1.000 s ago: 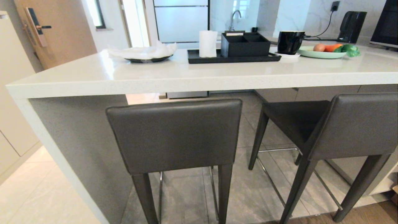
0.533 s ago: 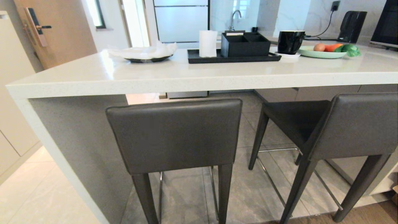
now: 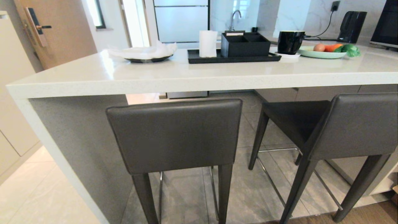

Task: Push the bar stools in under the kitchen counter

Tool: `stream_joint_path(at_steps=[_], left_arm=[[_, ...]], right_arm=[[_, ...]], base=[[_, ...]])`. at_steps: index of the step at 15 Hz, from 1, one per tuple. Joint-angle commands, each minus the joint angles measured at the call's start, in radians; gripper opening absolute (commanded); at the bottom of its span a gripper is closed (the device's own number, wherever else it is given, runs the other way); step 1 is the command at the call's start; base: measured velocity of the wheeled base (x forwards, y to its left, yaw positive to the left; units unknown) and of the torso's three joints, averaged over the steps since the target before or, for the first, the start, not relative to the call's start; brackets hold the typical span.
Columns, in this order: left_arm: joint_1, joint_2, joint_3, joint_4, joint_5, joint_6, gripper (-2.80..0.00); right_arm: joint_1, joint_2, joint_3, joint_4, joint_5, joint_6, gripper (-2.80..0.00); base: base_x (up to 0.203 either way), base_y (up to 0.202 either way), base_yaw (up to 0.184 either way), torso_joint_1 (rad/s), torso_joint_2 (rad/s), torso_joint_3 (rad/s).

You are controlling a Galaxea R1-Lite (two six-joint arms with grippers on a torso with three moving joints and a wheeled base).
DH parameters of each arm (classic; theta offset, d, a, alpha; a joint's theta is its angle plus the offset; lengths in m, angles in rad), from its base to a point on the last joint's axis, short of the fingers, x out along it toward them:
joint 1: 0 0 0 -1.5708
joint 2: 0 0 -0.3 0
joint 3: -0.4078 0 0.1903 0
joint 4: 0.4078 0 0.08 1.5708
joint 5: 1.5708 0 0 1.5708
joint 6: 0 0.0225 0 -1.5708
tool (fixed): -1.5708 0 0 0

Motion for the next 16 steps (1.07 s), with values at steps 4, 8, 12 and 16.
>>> stream_joint_path(at_steps=[4,8,12,16], left_arm=[[0.000,0.003,0.002,-0.001,0.000,-0.009,-2.80],[0.000,0.003,0.002,-0.001,0.000,-0.009,-2.80],[0.000,0.003,0.002,-0.001,-0.002,-0.011,-2.80],[0.002,0.003,0.001,-0.001,-0.002,-0.014,-2.80]], right_arm=[[0.000,0.000,0.002,0.000,0.002,-0.002,-2.80],[0.000,0.000,0.003,0.000,0.002,-0.002,-2.80],[0.000,0.000,0.002,0.000,0.000,0.001,-2.80],[0.001,0.000,0.002,0.000,0.000,0.001,-2.80]], base=[[0.000,0.000,0.000,0.000,0.00,0.000],[-0.080,0.000,0.000,0.005,0.00,0.000],[-0.057,0.000,-0.002,-0.004,0.00,0.002],[0.000,0.000,0.000,0.000,0.00,0.000]])
